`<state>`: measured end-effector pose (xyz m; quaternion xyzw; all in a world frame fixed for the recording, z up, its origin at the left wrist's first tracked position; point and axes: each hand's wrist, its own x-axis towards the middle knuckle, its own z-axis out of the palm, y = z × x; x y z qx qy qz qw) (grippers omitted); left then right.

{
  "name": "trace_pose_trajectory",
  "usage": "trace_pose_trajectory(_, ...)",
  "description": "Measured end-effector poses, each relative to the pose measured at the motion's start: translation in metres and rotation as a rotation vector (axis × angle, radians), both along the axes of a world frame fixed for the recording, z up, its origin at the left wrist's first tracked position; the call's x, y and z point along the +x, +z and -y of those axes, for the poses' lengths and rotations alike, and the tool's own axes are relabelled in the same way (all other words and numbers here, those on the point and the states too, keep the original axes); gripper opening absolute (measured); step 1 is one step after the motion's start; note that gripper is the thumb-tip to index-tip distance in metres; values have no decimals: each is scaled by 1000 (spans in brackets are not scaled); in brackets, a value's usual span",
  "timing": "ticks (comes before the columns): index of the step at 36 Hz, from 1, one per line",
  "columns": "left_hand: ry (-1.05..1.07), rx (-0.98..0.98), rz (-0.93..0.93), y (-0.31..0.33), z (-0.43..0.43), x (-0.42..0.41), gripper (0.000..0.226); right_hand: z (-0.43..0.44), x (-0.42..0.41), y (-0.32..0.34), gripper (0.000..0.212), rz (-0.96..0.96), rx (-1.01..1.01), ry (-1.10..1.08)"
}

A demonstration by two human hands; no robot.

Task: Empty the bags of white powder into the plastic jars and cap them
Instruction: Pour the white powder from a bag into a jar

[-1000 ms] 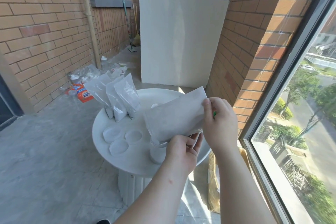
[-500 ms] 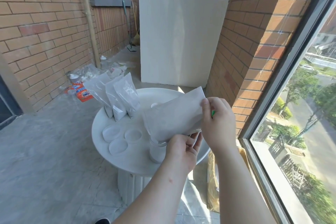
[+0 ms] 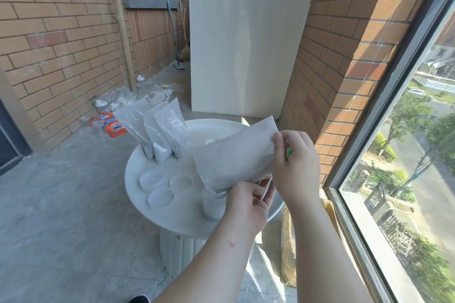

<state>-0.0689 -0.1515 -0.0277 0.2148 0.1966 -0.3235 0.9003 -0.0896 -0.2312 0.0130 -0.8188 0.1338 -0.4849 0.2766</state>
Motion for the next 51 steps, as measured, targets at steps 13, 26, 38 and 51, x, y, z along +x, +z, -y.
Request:
trace_pose_trajectory(13, -40, -11, 18, 2, 1, -2, 46, -1, 1, -1, 21, 65, -54, -15)
trace_pose_trajectory(26, -45, -29, 21, 9, -2, -5, 39, -1, 2, 0, 21, 96, -106, -23)
trace_pose_trajectory(38, -30, 11, 19, 16, -3, -9, 39, -1, 4, -2, 24, 73, -148, -40)
trace_pose_trajectory(51, -30, 92, 30, 23, -5, -13, 48, -5, 3, -2, 29, 38, -145, -55)
